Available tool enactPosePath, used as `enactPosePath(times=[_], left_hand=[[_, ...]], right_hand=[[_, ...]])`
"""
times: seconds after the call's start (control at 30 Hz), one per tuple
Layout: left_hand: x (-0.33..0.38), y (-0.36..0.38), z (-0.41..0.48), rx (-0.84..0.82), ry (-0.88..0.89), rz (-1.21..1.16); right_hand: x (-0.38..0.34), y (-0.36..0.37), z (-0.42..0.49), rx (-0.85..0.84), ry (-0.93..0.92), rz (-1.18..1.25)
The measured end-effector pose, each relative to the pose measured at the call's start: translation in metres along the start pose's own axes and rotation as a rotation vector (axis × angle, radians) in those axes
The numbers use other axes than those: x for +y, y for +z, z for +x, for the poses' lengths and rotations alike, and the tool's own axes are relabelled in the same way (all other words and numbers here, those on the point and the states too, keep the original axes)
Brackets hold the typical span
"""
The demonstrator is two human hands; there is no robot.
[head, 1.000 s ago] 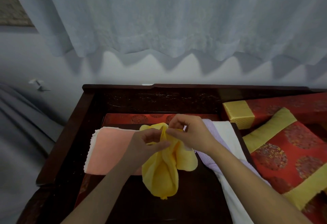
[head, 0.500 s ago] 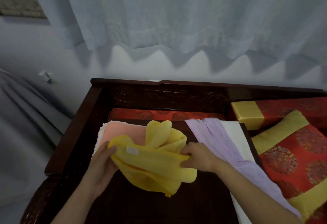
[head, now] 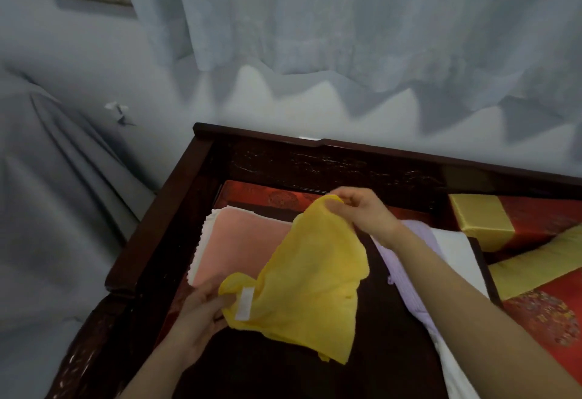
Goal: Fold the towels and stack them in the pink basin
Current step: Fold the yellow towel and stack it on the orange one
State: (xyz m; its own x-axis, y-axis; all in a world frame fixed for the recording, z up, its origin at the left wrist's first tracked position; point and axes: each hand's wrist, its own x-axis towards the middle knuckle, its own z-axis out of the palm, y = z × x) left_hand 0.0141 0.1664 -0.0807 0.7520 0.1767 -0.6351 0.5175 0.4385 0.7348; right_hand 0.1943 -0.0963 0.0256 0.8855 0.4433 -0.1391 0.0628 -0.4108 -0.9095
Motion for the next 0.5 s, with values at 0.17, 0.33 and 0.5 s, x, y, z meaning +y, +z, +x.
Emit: enactPosePath(times=[0.17,0.33,0.5], left_hand=[[-0.003,0.001,0.002,-0.003,0.008,0.012],[0.001,0.001,0.006,-0.023,0.033,0.040],[0.009,0.001,0.011,0.034,0.104,0.147]], right_hand=[[0.039,0.059,0.057,-0.198,0.100,-0.691],[0.057,0.072,0.064,-0.154,0.226,-0.740],[0.056,0.054,0.062,-0.153,0.193,-0.696]])
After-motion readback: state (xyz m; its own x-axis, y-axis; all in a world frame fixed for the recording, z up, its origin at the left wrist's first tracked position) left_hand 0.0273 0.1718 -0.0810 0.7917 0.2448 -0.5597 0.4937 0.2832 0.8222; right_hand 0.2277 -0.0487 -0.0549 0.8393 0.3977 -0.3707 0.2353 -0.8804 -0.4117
